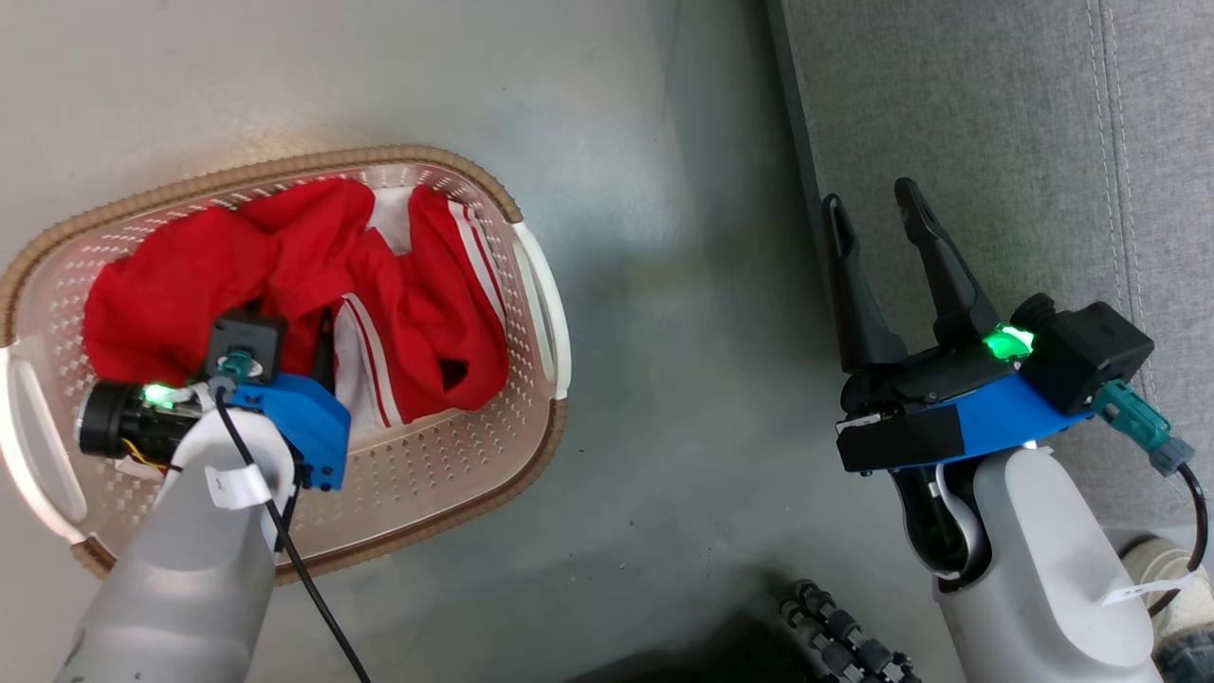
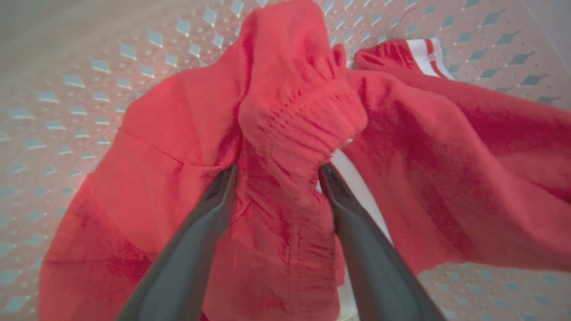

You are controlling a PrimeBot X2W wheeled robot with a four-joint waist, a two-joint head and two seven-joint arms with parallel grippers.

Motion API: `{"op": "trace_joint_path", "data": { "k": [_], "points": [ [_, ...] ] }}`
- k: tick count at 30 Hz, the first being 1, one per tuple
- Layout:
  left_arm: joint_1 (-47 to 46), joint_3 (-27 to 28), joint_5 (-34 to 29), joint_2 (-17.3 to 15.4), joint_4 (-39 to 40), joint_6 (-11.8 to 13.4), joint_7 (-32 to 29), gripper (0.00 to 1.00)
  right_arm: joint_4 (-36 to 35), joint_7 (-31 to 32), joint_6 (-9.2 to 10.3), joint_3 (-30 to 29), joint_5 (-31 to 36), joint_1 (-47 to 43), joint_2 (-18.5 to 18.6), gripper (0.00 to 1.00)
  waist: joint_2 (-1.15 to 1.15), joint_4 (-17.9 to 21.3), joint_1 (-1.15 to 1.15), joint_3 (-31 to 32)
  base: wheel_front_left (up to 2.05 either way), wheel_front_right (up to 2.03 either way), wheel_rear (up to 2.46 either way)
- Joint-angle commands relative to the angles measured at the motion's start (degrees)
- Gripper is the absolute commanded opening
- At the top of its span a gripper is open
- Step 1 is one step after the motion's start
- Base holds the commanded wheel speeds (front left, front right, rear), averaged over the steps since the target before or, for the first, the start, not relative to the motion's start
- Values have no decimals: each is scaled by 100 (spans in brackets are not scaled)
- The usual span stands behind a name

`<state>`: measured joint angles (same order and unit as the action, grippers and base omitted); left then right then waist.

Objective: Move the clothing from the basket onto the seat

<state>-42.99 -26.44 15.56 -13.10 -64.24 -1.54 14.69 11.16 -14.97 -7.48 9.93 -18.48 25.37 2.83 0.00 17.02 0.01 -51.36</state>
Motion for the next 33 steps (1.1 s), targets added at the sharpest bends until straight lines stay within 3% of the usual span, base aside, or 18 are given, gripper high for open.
{"op": "trace_joint_path", "data": {
  "k": [1, 5, 7, 23, 33],
  "points": [
    [-144, 63, 19, -55, 6, 87, 26, 100, -43, -29, -3, 22, -26, 69, 11, 100, 0, 43, -1, -63, 0, 0, 0],
    [-211, 140, 72, -103, 61, 240, 50, 100, -71, -30, -3, 76, -77, 66, 11, 100, 0, 71, -1, -101, 0, 0, 0],
    [-215, 176, 107, -110, 88, 261, 51, 0, -69, -30, -3, 105, -101, 53, 12, 100, 0, 86, -1, -104, 0, 0, 0],
    [139, 294, 194, -223, 468, 115, 52, 0, -9, -31, -3, 129, -132, 62, 11, 100, 0, 96, -1, -3, 0, 0, 0],
    [187, 326, 228, 153, 602, -11, 52, 0, 146, -30, -3, -37, 151, -68, 12, 100, 0, -207, -1, 705, 0, 0, 0]
  ]
}}
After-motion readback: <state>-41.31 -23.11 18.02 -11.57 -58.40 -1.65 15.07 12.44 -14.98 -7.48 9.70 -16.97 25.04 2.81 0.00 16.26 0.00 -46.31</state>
